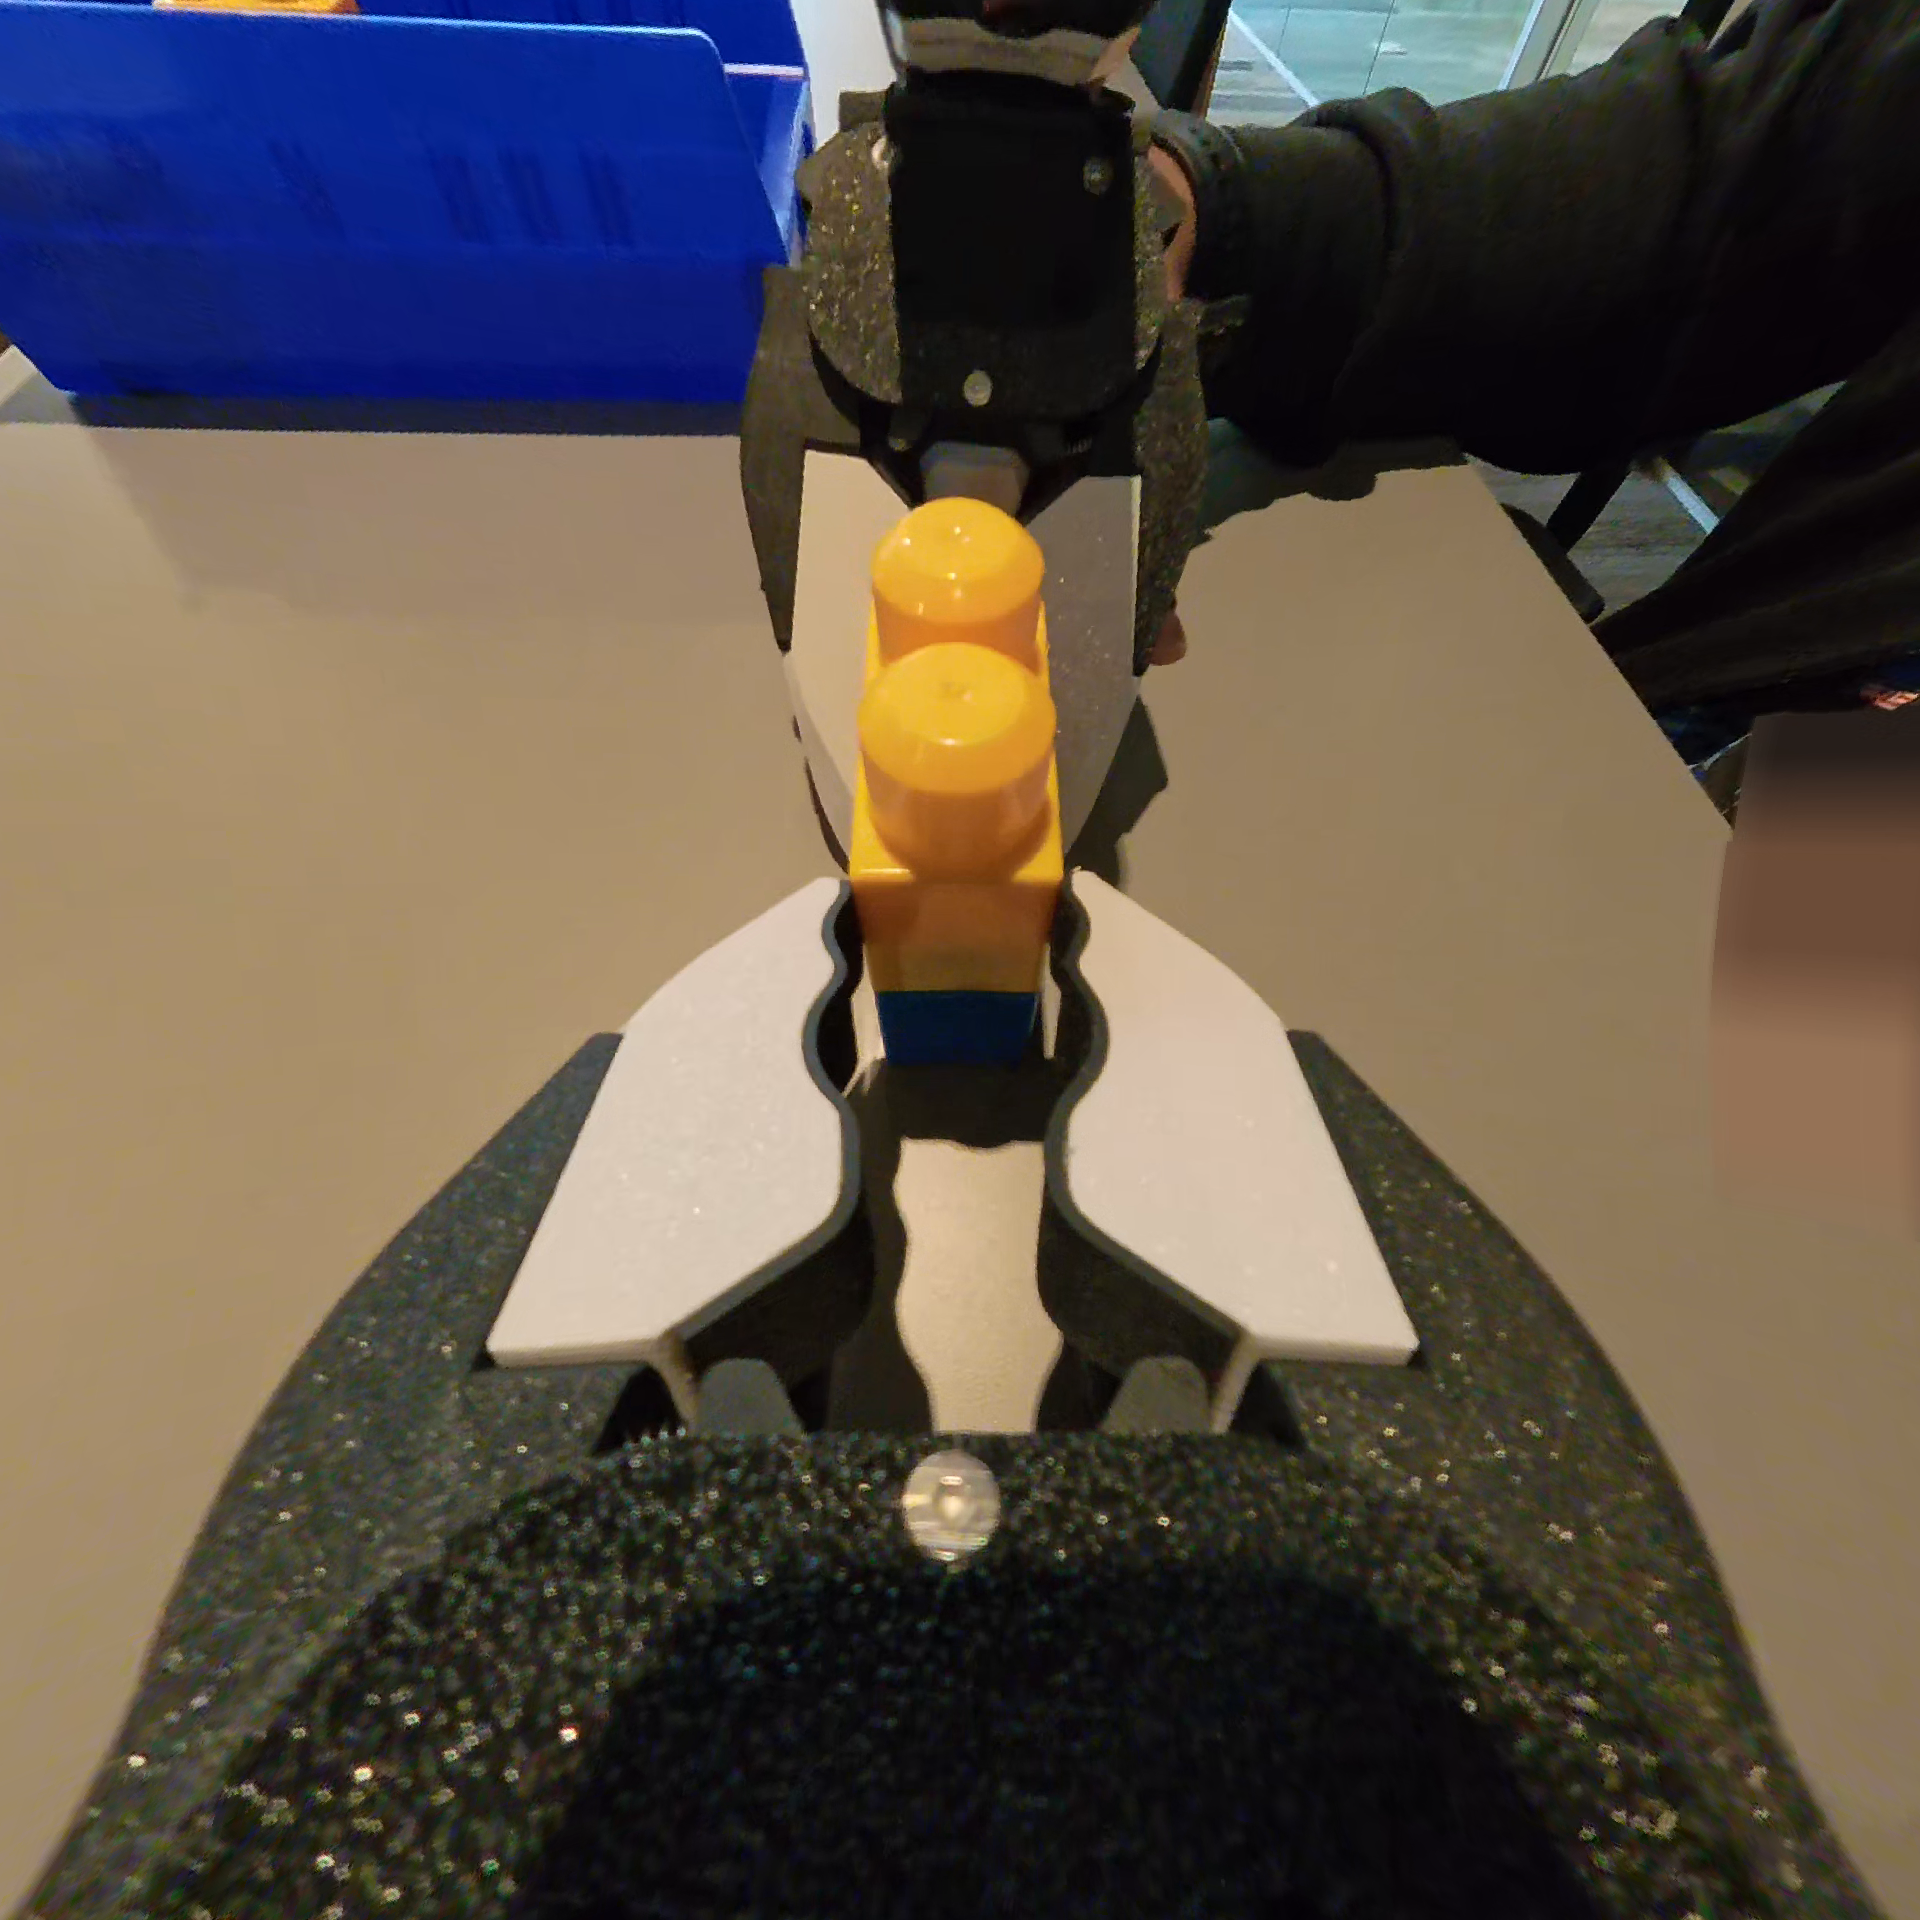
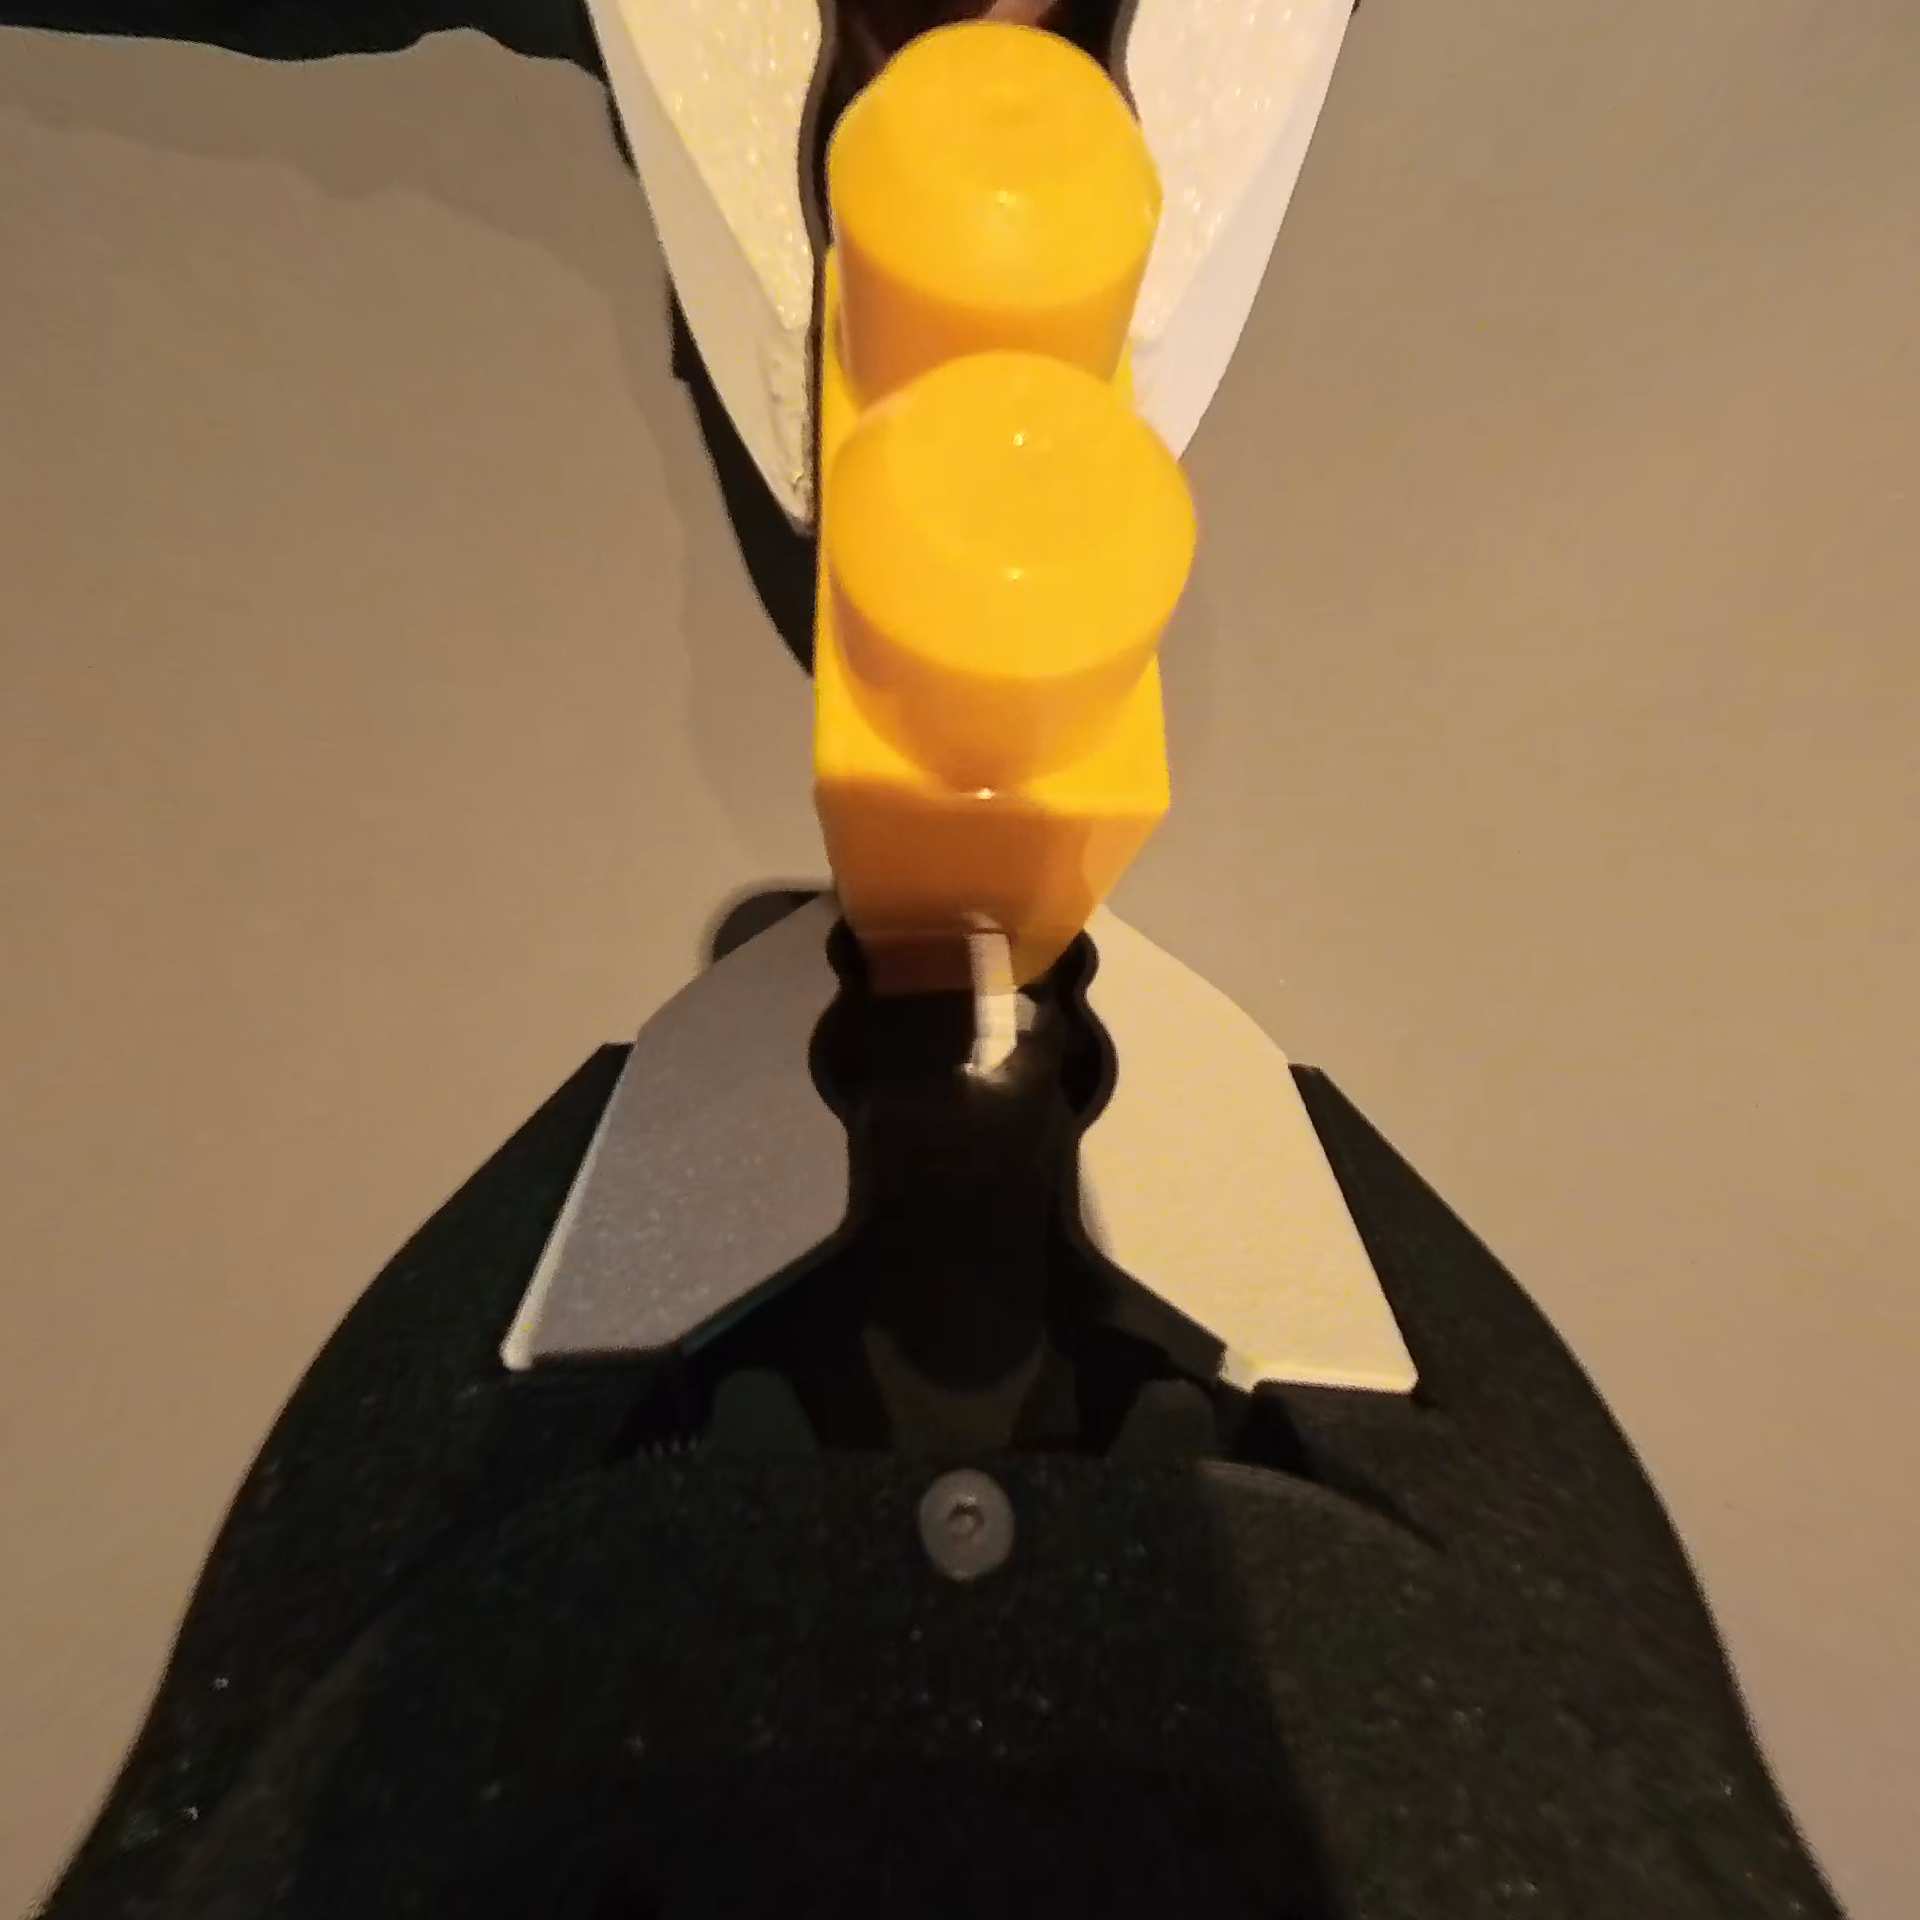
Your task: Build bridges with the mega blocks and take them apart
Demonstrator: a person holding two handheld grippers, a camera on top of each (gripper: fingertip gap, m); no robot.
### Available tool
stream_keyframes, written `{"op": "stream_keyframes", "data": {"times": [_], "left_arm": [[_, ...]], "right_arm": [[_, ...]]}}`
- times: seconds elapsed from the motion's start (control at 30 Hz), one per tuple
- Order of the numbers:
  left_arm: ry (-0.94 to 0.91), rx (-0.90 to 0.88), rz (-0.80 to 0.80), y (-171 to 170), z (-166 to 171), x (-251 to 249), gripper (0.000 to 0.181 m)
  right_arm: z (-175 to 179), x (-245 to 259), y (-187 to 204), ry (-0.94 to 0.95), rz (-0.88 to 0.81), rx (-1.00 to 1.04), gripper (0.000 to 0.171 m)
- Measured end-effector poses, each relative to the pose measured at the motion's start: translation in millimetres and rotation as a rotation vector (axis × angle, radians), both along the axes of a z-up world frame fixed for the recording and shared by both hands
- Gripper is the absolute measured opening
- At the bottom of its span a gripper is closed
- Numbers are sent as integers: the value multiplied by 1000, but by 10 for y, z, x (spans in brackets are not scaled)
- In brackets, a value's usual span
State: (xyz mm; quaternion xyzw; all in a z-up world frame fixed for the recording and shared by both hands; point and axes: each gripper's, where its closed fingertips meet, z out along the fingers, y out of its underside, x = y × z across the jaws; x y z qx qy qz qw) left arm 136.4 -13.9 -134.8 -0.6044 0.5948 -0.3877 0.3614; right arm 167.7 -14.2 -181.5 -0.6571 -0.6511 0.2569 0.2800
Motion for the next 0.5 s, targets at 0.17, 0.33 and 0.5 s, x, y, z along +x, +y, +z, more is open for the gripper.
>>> {"op": "stream_keyframes", "data": {"times": [0.17, 0.33, 0.5], "left_arm": [[0, 3, 0, 0, 0, 1, 35], [2, 4, 18, -2, 0, 8, 35], [11, 20, 33, -5, -2, 20, 35]], "right_arm": [[1, -1, -1, 1, 3, -5, 36], [2, -2, 2, 2, -15, -16, 37], [1, -2, 10, 0, -37, -16, 37]]}}
